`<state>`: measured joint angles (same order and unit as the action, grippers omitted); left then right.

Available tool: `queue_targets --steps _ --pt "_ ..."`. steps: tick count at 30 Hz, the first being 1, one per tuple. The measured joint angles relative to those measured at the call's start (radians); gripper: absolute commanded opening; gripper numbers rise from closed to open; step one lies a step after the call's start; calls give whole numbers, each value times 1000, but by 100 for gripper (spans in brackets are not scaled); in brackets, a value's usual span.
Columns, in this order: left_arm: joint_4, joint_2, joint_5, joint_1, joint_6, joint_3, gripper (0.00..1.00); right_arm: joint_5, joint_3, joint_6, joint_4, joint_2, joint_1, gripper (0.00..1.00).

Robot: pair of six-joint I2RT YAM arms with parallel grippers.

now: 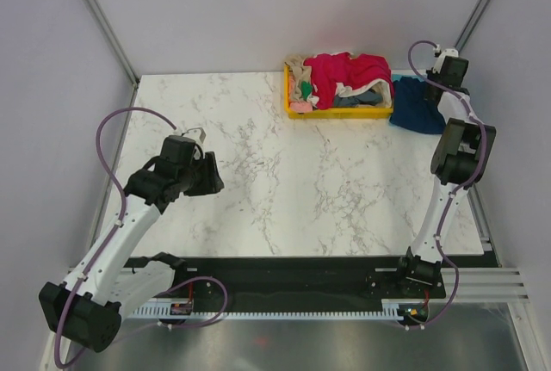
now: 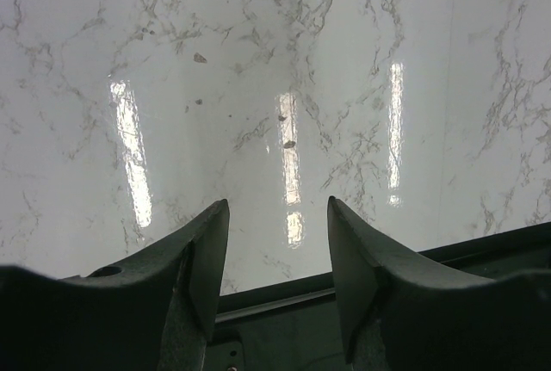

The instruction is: Fold and stack the t-shirts

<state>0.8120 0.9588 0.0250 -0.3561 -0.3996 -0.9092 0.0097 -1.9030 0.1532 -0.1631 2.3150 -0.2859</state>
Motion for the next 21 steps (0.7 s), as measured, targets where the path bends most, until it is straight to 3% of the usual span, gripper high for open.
queue_targets --steps 7,13,15,16,17,18,21 --pt "0 13 0 0 0 0 56 11 -84 -49 68 61 -13 0" --pt "0 21 0 0 0 0 56 -30 -91 -208 227 82 -63 0" --pt "0 21 0 0 0 0 56 -47 -115 -267 269 116 -85 15" --pt "0 21 -2 0 0 0 56 -55 -132 -297 284 139 -94 27" --pt "0 21 -6 0 0 0 56 -59 -148 -326 290 161 -103 46" --pt "0 21 -11 0 0 0 56 -61 -158 -354 295 182 -111 74" --pt "0 21 -24 0 0 0 56 -69 -175 -397 297 225 -128 89"
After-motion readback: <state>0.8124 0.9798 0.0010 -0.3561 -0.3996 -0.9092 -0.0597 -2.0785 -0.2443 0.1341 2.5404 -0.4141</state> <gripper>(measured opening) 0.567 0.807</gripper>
